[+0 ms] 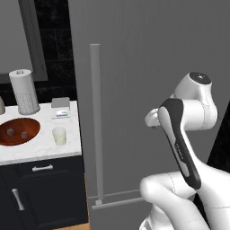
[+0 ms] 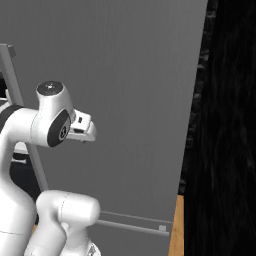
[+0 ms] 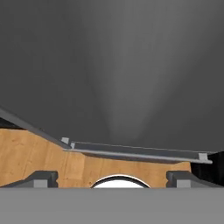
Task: Grab a lemon wedge from the fridge and one ice cube from the ice bowl, and put them in the glass of lemonade.
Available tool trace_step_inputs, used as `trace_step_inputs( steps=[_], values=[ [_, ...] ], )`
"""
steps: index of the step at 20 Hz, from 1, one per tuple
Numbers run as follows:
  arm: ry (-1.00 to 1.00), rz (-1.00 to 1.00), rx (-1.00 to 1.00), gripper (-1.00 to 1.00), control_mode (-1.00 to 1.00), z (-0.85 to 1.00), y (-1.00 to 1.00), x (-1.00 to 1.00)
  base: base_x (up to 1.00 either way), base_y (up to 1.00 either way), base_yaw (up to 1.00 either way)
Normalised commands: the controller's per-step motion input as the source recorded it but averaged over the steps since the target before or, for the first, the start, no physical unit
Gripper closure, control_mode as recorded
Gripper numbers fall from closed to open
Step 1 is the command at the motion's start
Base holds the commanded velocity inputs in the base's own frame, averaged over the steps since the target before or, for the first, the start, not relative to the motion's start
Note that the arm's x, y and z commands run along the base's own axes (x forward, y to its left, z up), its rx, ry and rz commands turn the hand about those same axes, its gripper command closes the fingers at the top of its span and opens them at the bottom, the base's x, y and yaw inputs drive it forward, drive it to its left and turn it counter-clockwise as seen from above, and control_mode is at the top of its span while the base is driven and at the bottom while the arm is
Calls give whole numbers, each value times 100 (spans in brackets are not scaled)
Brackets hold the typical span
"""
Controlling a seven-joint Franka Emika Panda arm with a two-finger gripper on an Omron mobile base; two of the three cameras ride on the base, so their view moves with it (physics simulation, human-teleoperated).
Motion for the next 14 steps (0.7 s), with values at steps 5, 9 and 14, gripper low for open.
trace_step_inputs(
  steps=[5,9,14],
  values=[
    [0,-22,4,-100,-100,-5,11,-1,0,0,0],
    [0,-2,0,-100,-100,0,1,0,0,0,0],
    [-1,0,0,-100,100,0,1,-5,-16,20,-1]
  ],
)
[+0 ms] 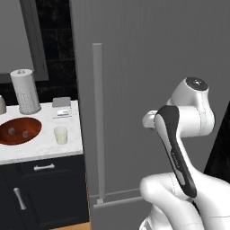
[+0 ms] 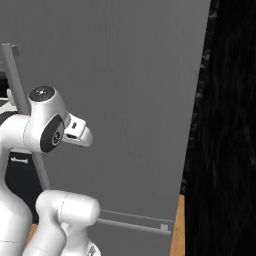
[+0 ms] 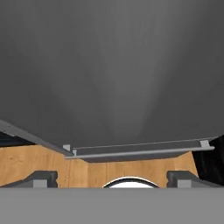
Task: Grab a lemon wedge from the fridge and one ice cube from the ice bowl, and put them in the glass of lemonade.
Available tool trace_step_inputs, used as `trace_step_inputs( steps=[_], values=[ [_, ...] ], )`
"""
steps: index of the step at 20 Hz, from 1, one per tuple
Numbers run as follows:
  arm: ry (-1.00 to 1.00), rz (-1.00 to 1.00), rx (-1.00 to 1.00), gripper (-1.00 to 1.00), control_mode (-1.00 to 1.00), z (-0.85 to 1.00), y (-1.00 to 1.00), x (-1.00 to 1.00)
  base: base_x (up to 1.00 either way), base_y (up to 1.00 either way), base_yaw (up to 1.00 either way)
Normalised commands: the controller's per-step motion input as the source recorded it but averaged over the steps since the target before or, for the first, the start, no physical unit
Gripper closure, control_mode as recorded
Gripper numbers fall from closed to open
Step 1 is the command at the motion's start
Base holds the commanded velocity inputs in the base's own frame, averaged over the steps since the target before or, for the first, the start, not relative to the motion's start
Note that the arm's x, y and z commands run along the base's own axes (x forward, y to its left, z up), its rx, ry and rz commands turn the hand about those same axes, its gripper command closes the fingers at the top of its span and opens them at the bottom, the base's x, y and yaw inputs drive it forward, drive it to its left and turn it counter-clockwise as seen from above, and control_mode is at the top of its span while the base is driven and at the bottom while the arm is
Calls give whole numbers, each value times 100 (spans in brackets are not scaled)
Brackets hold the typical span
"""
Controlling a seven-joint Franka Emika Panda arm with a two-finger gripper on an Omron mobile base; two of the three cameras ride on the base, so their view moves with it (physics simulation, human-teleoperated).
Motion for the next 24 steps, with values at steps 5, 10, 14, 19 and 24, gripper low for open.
trace_step_inputs(
  steps=[5,10,14,19,24],
  values=[
    [0,0,0,-100,100,0,0,0,-42,89,-17],
    [0,0,0,-100,100,0,0,0,-75,16,-22],
    [0,0,0,-100,100,0,0,0,-67,0,-20],
    [0,0,0,-100,100,0,0,0,-29,45,-21],
    [0,0,0,-100,100,0,0,0,14,32,-10]
  ],
)
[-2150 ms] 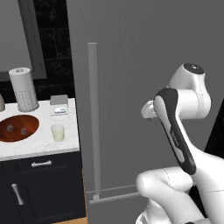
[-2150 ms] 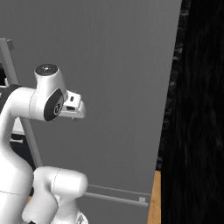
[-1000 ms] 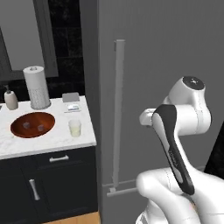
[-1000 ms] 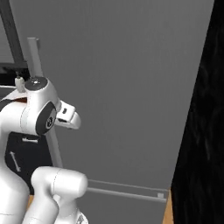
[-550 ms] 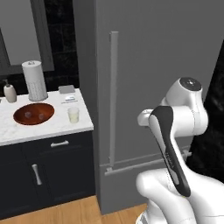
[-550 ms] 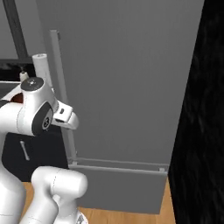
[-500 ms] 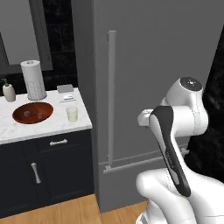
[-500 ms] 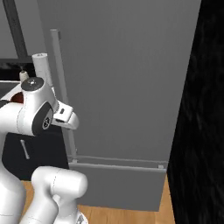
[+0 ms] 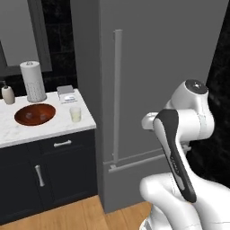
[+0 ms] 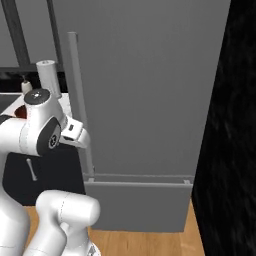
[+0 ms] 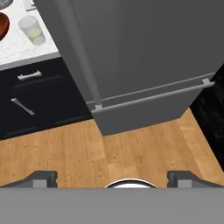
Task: Grab a lemon wedge from the fridge and one ice cube from the ice bowl, and put them in the glass of lemonade.
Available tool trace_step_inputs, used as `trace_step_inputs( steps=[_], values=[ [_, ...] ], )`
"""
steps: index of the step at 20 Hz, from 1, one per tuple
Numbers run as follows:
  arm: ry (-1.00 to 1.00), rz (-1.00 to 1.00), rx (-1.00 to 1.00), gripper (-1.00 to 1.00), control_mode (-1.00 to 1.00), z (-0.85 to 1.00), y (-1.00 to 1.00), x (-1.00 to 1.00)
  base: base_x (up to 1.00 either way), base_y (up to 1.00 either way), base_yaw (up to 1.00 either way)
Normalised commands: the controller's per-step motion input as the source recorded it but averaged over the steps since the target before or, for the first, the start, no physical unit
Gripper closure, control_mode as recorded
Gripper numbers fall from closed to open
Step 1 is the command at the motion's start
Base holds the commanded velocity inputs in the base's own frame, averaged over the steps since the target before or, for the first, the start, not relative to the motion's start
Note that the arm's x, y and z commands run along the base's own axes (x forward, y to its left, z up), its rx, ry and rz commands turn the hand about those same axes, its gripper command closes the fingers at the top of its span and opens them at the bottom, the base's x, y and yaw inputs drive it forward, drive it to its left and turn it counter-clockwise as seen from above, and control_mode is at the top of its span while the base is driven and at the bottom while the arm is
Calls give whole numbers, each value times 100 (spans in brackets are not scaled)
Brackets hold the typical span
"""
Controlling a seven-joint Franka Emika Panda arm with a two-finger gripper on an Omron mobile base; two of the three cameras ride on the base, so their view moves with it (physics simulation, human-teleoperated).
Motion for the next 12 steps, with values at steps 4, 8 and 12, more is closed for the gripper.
trace_step_inputs(
  steps=[4,8,12],
  values=[
    [0,0,0,-100,100,0,0,0,31,30,-10],
    [0,0,0,-100,100,0,0,0,44,46,-15],
    [0,0,0,-100,100,0,0,0,40,47,-14]
  ],
)
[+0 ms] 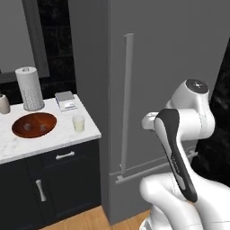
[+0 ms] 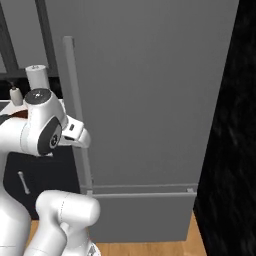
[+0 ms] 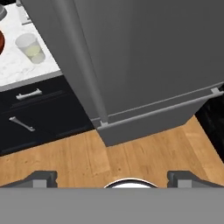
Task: Grab a lemon wedge from the fridge and one ice cube from the ice bowl, and put them in the glass of lemonade.
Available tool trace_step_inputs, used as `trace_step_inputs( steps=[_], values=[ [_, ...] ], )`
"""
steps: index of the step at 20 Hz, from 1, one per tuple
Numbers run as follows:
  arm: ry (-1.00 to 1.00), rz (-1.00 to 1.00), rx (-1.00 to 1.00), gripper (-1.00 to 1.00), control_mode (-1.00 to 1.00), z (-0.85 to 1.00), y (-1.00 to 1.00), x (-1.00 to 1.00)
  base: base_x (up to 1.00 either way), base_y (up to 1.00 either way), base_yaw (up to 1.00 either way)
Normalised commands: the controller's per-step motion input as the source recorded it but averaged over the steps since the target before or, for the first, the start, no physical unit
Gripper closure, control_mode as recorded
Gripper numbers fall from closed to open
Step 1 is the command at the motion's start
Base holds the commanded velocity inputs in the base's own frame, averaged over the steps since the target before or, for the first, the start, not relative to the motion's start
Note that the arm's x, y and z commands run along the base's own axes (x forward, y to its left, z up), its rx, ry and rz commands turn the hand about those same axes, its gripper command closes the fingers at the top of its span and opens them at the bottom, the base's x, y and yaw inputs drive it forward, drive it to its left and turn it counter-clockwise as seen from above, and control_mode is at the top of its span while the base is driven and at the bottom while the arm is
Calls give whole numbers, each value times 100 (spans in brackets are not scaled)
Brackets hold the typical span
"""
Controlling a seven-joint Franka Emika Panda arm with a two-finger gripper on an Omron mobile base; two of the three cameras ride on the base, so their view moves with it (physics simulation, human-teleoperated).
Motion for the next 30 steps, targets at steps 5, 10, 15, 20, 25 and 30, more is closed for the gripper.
trace_step_inputs(
  steps=[5,10,15,20,25,30],
  values=[
    [0,0,0,-100,100,0,0,0,4,15,-21],
    [0,0,0,-100,100,0,0,0,6,61,-26],
    [0,0,0,-100,100,0,0,0,18,62,-9],
    [0,0,0,-100,100,0,0,0,17,19,-3],
    [0,0,0,-100,100,0,0,0,3,10,-14],
    [0,0,0,-100,100,0,0,0,0,22,-19]
  ],
)
